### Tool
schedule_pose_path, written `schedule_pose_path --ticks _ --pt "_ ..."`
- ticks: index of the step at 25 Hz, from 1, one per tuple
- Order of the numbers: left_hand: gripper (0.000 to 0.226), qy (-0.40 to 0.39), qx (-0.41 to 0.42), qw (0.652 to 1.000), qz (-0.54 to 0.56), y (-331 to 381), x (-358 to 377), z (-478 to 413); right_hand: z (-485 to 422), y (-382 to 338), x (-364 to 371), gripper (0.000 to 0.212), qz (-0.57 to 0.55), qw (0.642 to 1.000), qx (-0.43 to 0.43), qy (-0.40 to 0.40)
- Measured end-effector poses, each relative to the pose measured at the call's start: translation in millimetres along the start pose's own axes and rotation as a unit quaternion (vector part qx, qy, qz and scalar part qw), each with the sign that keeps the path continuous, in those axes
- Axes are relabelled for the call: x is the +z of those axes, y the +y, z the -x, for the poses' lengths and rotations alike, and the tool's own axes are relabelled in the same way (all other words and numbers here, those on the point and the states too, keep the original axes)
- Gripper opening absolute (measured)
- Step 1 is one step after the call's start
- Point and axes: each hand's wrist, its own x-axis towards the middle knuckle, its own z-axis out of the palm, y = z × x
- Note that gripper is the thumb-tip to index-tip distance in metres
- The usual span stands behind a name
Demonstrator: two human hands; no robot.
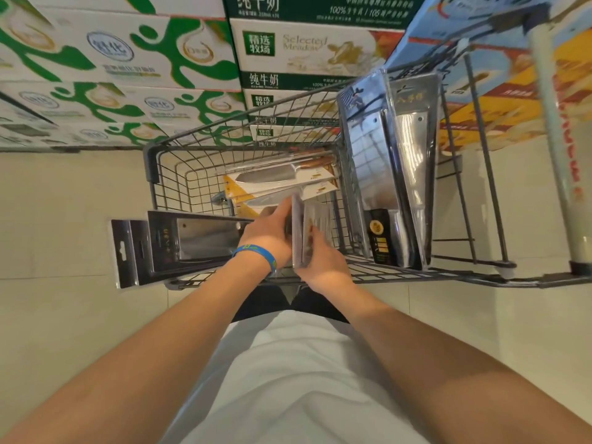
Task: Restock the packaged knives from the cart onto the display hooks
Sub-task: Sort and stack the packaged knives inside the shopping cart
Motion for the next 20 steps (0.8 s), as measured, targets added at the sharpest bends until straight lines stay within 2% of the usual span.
schedule_pose_path --ticks 2,4,6,8,9,12,14,17,20 --pt "0.085 -0.003 0.001 1.0 0.0 0.4 -0.5 -1.1 -2.8 4.4 -7.6 0.091 -0.014 0.999 -0.019 -0.031" --pt "0.068 0.0 0.016 1.0 0.004 -5.4 -1.6 -2.1 -6.1 11.3 -16.2 0.098 -0.019 0.996 -0.043 -0.082" --pt "0.043 0.01 -0.004 0.997 0.08 -13.8 -3.7 0.1 -9.8 15.7 -21.7 0.078 -0.037 0.993 -0.05 -0.1" --pt "0.042 0.04 -0.019 0.99 0.13 -15.7 -1.7 6.4 -10.9 10.6 -23.2 0.048 -0.117 0.989 -0.005 -0.092" --pt "0.045 0.065 -0.014 0.991 0.119 -13.3 2.4 9.8 -11.3 5.2 -22.3 0.045 -0.169 0.981 0.028 -0.088" --pt "0.06 0.14 0.004 0.99 0.035 3.0 17.8 18.5 -13.3 -5.4 -18.9 0.061 -0.22 0.972 0.045 -0.062" --pt "0.058 0.162 -0.025 0.986 0.032 8.5 23.3 18.1 -13.4 -2.3 -18.8 0.071 -0.21 0.976 0.04 -0.043" --pt "0.07 0.169 -0.037 0.982 0.079 10.6 22.9 9.8 -12.6 1.7 -17.8 0.08 -0.194 0.979 0.054 -0.032" --pt "0.095 0.12 -0.096 0.965 0.214 5.8 19.1 -2.1 -11.2 -3.9 -10.9 0.101 -0.191 0.978 0.069 -0.042"
